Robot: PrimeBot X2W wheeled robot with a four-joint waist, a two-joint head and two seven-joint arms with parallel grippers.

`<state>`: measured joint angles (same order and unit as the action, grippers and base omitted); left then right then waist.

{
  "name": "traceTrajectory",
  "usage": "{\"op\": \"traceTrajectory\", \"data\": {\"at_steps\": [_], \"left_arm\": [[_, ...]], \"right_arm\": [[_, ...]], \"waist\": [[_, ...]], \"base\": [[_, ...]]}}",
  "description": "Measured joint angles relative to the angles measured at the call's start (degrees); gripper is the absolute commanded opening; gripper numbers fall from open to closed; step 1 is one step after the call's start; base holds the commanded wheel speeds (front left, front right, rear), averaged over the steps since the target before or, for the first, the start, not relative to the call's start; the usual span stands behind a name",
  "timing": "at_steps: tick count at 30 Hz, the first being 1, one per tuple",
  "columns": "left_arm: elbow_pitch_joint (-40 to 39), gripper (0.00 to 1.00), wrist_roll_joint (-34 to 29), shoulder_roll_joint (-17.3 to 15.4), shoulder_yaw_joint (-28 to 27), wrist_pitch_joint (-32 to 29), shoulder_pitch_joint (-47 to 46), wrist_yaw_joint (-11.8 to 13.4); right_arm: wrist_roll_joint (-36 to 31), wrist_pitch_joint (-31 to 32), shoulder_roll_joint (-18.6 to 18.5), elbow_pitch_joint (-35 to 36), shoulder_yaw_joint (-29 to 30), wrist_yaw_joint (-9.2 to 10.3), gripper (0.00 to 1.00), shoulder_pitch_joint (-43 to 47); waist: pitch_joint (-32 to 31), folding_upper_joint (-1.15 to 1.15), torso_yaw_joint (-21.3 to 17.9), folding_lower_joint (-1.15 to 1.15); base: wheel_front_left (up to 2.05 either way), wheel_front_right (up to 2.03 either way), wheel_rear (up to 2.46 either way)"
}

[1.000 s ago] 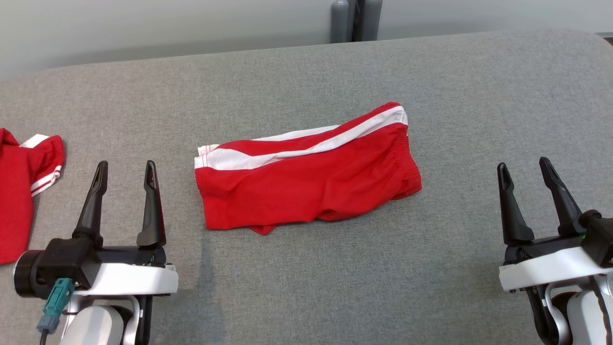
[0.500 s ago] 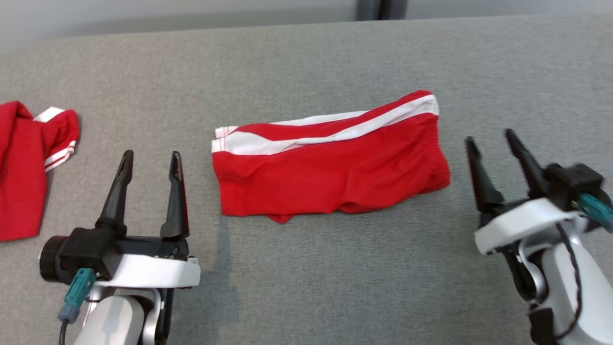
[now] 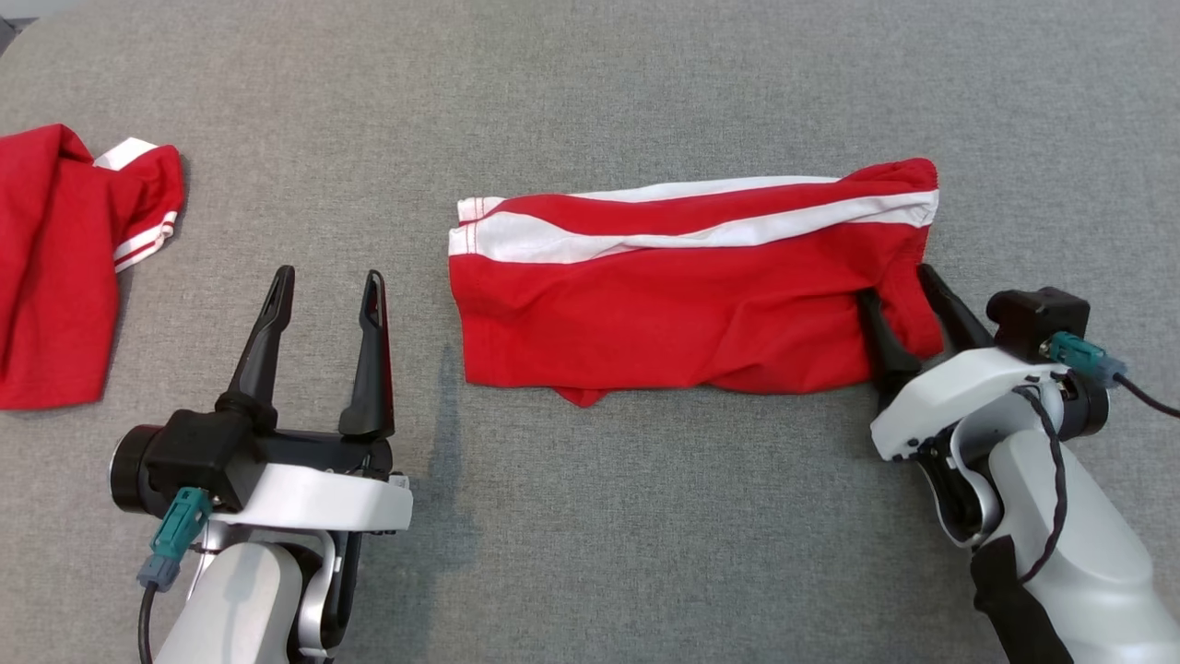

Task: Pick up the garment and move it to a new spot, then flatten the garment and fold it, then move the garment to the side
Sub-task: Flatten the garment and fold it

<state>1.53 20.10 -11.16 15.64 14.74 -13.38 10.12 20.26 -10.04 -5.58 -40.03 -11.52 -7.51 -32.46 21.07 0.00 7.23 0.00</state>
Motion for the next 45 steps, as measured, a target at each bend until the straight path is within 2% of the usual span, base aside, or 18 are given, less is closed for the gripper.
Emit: {"op": "traceTrajectory", "data": {"at_steps": [9,11,12,13,22,30,34,39,43,45], "left_arm": [[0.4,1.0,-0.5,0.6,-0.3,0.1,-1.0,-1.0],[0.3,1.0,-0.6,0.6,-0.5,0.1,-1.0,-1.1],[0.3,1.0,-0.8,0.6,-0.7,0.1,-1.0,-1.1],[0.3,1.0,-0.9,0.6,-0.8,0.1,-1.0,-1.3],[0.3,1.0,-1.4,0.6,-1.6,0.1,-1.0,-1.6],[0.6,1.0,-1.6,0.7,-1.7,0.1,-0.9,-2.0],[0.8,1.0,-1.6,0.6,-1.9,0.1,-0.5,-2.0],[1.1,1.0,-1.6,0.5,-1.6,0.1,-0.3,-2.3],[1.3,1.0,-1.6,0.6,-1.0,0.1,-0.3,-2.5],[1.3,1.0,-1.6,0.7,-0.8,0.1,-0.3,-2.5]], "right_arm": [[4.9,-2.1,0.5,-6.1,-0.9,-0.05,1.0,-3.7],[6.3,-1.7,0.5,-6.7,-2.6,-0.01,0.38,-4.2],[6.9,-1.6,0.5,-6.8,-3.4,0.0,0.14,-4.5],[7.6,-1.6,0.5,-6.8,-3.9,0.0,0.0,-4.6],[15.6,-3.2,-1.1,-4.7,-6.0,-0.09,0.0,-3.1],[24.2,-4.1,-7.8,-4.1,0.9,-0.15,0.0,3.6],[26.8,-2.7,-7.7,-1.6,0.7,0.0,0.0,4.3],[29.4,0.3,-5.6,7.2,-2.8,0.04,0.0,4.4],[28.7,1.4,-5.1,14.3,-5.3,0.02,0.0,3.4],[27.7,1.7,-4.9,15.5,-5.9,0.02,0.0,3.1]], "waist": [[0.7,0.0,-0.9,0.0],[0.7,0.0,-1.3,0.0],[0.7,0.0,-1.5,0.0],[0.7,0.0,-1.7,0.0],[0.4,0.0,-3.7,0.0],[-0.9,0.0,-5.0,0.0],[-1.5,0.0,-5.7,0.0],[-2.3,0.0,-6.2,0.0],[-2.8,0.0,-5.8,0.0],[-2.8,0.0,-5.5,0.0]], "base": [[0.0,0.0,0.0],[0.0,0.0,0.0],[0.0,0.0,0.0],[0.0,0.0,0.0],[0.0,0.0,0.0],[0.0,0.0,0.0],[0.0,0.0,0.0],[0.0,0.0,0.0],[0.0,0.0,0.0],[0.0,0.0,0.0]]}}
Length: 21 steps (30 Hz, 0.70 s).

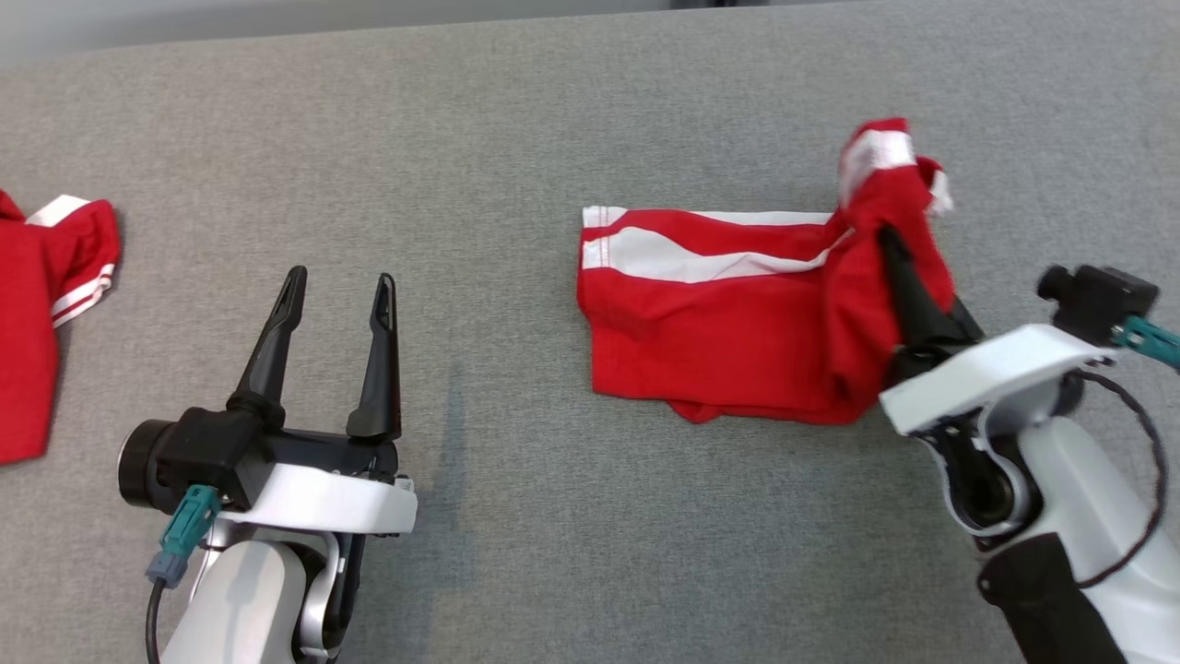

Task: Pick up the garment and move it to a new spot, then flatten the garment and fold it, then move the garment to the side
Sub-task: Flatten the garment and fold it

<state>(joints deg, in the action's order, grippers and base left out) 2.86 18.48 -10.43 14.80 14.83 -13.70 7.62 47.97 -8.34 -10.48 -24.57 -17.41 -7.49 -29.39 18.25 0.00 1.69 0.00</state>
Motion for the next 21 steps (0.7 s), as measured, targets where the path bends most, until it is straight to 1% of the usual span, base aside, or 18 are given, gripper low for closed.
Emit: {"op": "traceTrajectory", "data": {"at_steps": [2,4,6,11,15,16,17,18,21], "left_arm": [[0.2,1.0,0.0,0.2,0.5,0.0,0.0,-0.1],[0.4,1.0,0.2,0.4,0.8,0.0,0.0,-0.4],[0.6,1.0,0.2,0.6,0.9,0.0,0.0,-0.5],[1.1,1.0,0.7,1.5,1.3,0.0,-0.7,-1.0],[1.3,1.0,0.8,2.1,1.3,0.0,-0.7,-1.1],[1.3,1.0,0.8,2.2,1.2,0.0,-0.7,-1.2],[1.3,1.0,0.8,2.3,1.1,0.0,-0.7,-1.2],[1.3,1.0,0.7,2.3,1.0,0.0,-0.7,-1.3],[1.3,1.0,0.7,2.5,0.8,0.0,-0.7,-1.5]], "right_arm": [[-3.3,1.9,1.5,2.0,-2.5,0.0,0.0,-1.6],[-5.5,3.2,2.9,2.1,-4.2,0.0,0.0,-2.4],[-6.8,3.7,3.3,1.9,-5.1,0.0,0.0,-2.8],[-11.7,4.8,5.3,-2.6,-7.0,0.0,0.0,-4.7],[-15.6,4.9,6.0,-6.6,-8.4,0.0,0.0,-5.7],[-16.5,4.8,6.3,-7.2,-9.0,0.0,0.09,-5.9],[-17.4,4.6,6.4,-7.6,-9.7,0.0,0.62,-6.0],[-18.1,4.4,6.5,-7.9,-10.3,0.0,1.0,-6.2],[-19.7,3.4,6.8,-7.9,-11.6,0.0,1.0,-6.2]], "waist": [[-0.1,0.0,0.8,0.0],[-0.2,0.0,1.5,0.0],[-0.1,0.0,1.9,0.0],[0.3,0.0,4.4,0.0],[0.9,0.0,6.2,0.0],[1.1,0.0,6.5,0.0],[1.2,0.0,6.7,0.0],[1.4,0.0,6.7,0.0],[1.6,0.0,6.5,0.0]], "base": [[0.0,0.0,0.0],[0.0,0.0,0.0],[0.0,0.0,0.0],[0.0,0.0,0.0],[0.0,0.0,0.0],[0.0,0.0,0.0],[0.0,0.0,0.0],[0.0,0.0,0.0],[0.0,0.0,0.0]]}}
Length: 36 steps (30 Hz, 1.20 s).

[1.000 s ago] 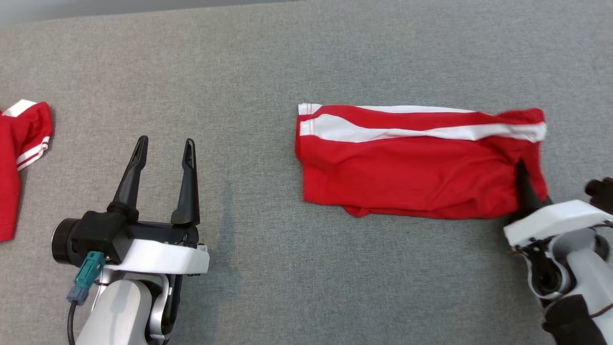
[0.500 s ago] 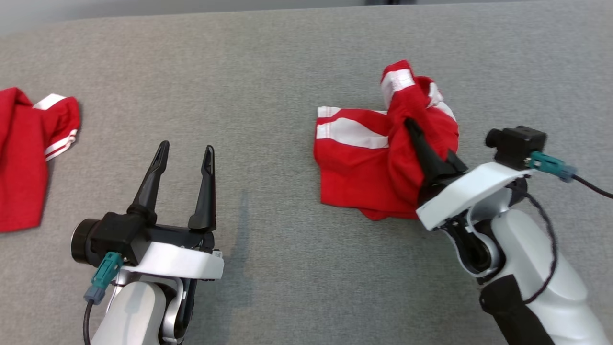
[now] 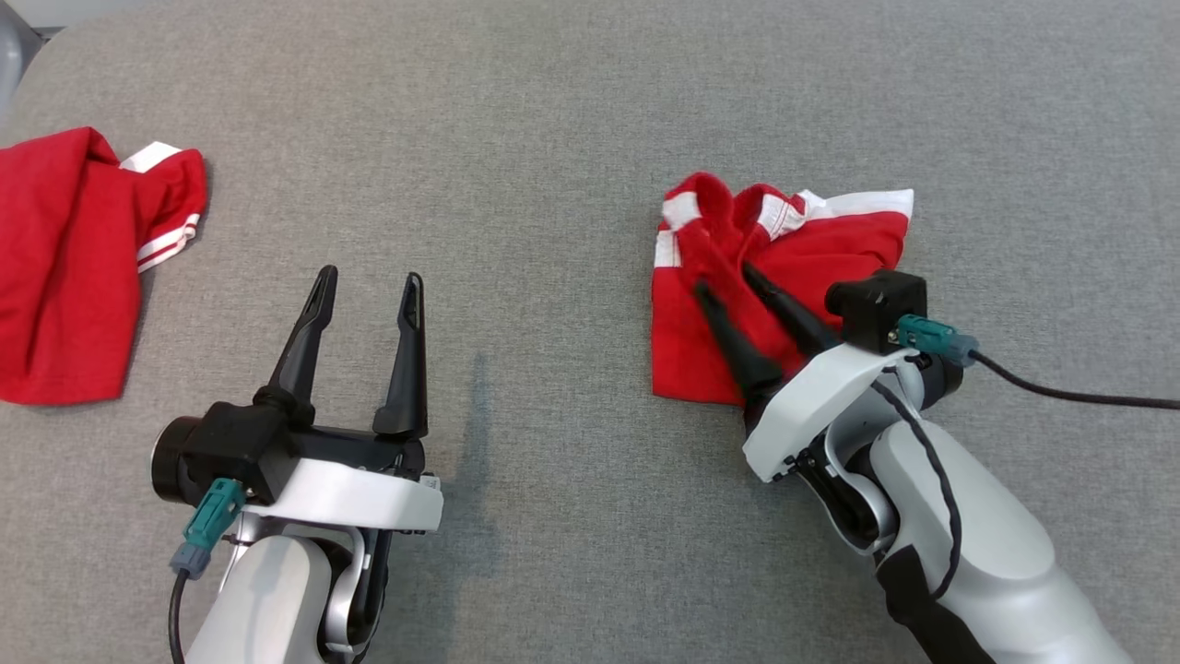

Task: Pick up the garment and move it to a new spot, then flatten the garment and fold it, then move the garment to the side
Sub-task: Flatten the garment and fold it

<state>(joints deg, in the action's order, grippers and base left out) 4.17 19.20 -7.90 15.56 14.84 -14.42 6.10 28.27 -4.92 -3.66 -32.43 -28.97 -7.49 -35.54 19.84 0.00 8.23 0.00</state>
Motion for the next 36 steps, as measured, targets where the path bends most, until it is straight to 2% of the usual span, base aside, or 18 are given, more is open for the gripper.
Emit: {"op": "traceTrajectory", "data": {"at_steps": [5,10,13,20,26,31,36], "left_arm": [[0.1,1.0,-0.4,0.3,-0.5,0.0,0.0,-0.1],[0.3,1.0,-0.6,0.3,-1.2,0.0,0.2,-0.3],[0.4,1.0,-0.6,0.0,-1.7,0.0,0.7,-0.3],[0.5,1.0,-1.0,-1.2,-3.2,0.0,2.2,0.3],[0.0,1.0,-1.1,-2.5,-4.0,-0.5,3.4,1.4],[-0.4,1.0,-1.1,-3.5,-4.5,-1.3,4.9,2.0],[-0.8,1.0,-1.0,-4.2,-4.4,-2.3,6.3,2.4]], "right_arm": [[-1.9,-2.5,0.3,3.1,-1.7,0.0,1.0,2.0],[-4.1,-4.8,-0.5,9.4,-3.5,0.0,1.0,5.6],[-4.8,-6.6,-1.5,14.2,-2.4,0.0,1.0,8.6],[-8.1,-9.0,-2.4,24.3,9.8,0.0,1.0,16.8],[-12.0,-9.2,-2.6,28.3,20.8,0.0,1.0,21.6],[-14.9,-8.1,-3.2,29.9,27.2,0.0,1.0,24.9],[-16.7,-6.2,-3.2,32.0,31.0,0.0,1.0,28.3]], "waist": [[-0.1,0.0,-1.1,0.0],[-0.9,0.0,-2.5,0.0],[-1.6,0.0,-3.5,0.0],[-3.5,0.0,-6.0,0.0],[-5.3,0.0,-7.9,0.0],[-7.0,0.0,-9.1,0.0],[-8.6,0.0,-9.7,0.0]], "base": [[0.0,0.0,0.0],[0.0,0.0,0.0],[0.0,0.0,0.0],[0.0,0.0,0.0],[0.0,0.0,0.0],[0.0,0.0,0.0],[0.0,0.0,0.0]]}}
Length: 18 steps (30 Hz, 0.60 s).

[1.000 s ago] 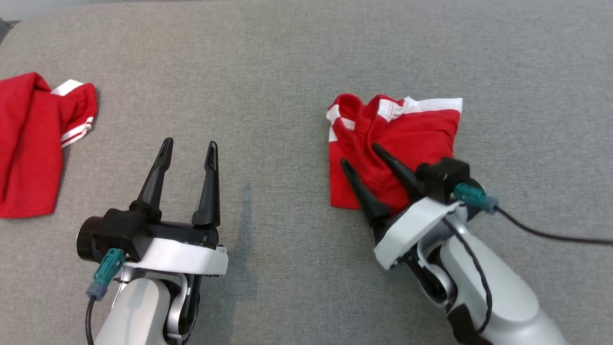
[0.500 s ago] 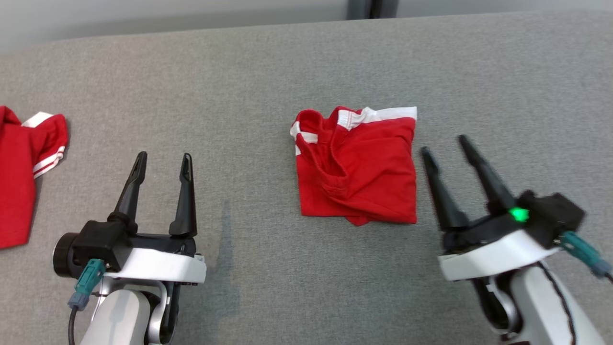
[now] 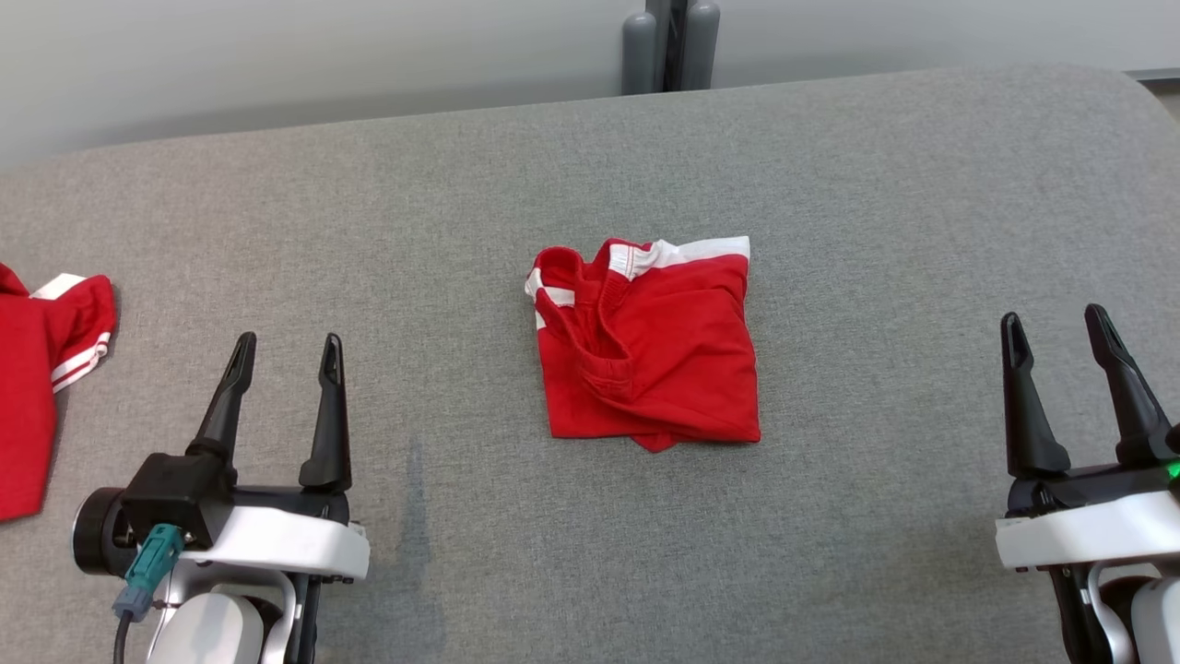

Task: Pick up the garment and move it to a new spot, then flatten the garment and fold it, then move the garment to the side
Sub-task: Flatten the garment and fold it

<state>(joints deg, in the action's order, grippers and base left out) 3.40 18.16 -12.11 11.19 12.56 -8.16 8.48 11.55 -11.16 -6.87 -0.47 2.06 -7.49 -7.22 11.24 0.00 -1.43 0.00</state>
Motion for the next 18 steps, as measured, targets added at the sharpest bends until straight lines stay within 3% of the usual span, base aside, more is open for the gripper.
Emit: {"op": "traceTrajectory", "data": {"at_steps": [18], "left_arm": [[-1.8,1.0,0.1,-0.1,1.4,-0.9,0.5,0.5]], "right_arm": [[-0.9,2.9,0.2,0.7,0.3,0.0,1.0,-1.0]], "waist": [[0.5,0.0,2.1,0.0]], "base": [[0.0,0.0,0.0]]}}
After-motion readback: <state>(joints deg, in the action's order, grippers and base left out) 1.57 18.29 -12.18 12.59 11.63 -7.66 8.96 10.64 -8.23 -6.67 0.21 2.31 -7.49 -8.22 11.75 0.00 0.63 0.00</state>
